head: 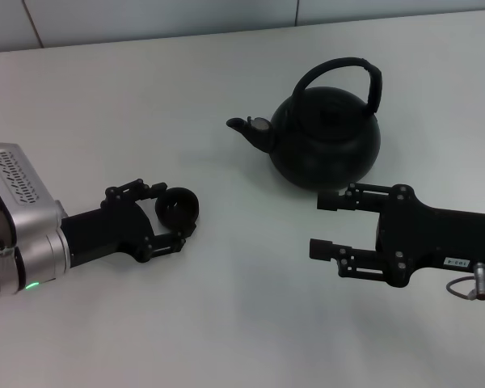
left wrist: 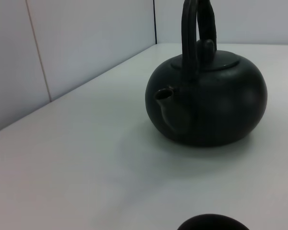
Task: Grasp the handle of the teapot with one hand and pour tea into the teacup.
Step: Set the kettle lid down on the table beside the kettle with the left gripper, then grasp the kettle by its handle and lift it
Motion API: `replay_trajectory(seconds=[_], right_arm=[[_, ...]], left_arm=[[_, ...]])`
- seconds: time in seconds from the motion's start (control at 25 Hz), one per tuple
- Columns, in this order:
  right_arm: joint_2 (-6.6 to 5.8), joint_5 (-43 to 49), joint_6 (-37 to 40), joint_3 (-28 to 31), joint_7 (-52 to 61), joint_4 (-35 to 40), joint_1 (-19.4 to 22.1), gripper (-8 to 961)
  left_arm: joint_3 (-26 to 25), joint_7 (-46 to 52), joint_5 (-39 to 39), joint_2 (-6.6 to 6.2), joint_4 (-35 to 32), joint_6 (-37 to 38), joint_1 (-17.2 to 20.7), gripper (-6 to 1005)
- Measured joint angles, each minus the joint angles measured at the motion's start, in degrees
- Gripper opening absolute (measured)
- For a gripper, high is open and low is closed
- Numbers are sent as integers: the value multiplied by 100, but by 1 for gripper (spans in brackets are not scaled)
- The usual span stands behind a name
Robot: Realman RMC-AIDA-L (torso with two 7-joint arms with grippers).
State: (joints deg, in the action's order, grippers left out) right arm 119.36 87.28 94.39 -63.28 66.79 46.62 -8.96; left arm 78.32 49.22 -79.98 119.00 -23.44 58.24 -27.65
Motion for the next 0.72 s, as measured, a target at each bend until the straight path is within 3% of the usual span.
replay_trajectory(seconds=[0.32,0.72], right_arm=[[0,-4,0,0,0,5,0,566],[0,-15,-39,7,0,5,-27,561]], left_arm=[[-1,44,11,-39,-279,377,161,786],[-71,261,-16,-93,-1293,985,800,786]])
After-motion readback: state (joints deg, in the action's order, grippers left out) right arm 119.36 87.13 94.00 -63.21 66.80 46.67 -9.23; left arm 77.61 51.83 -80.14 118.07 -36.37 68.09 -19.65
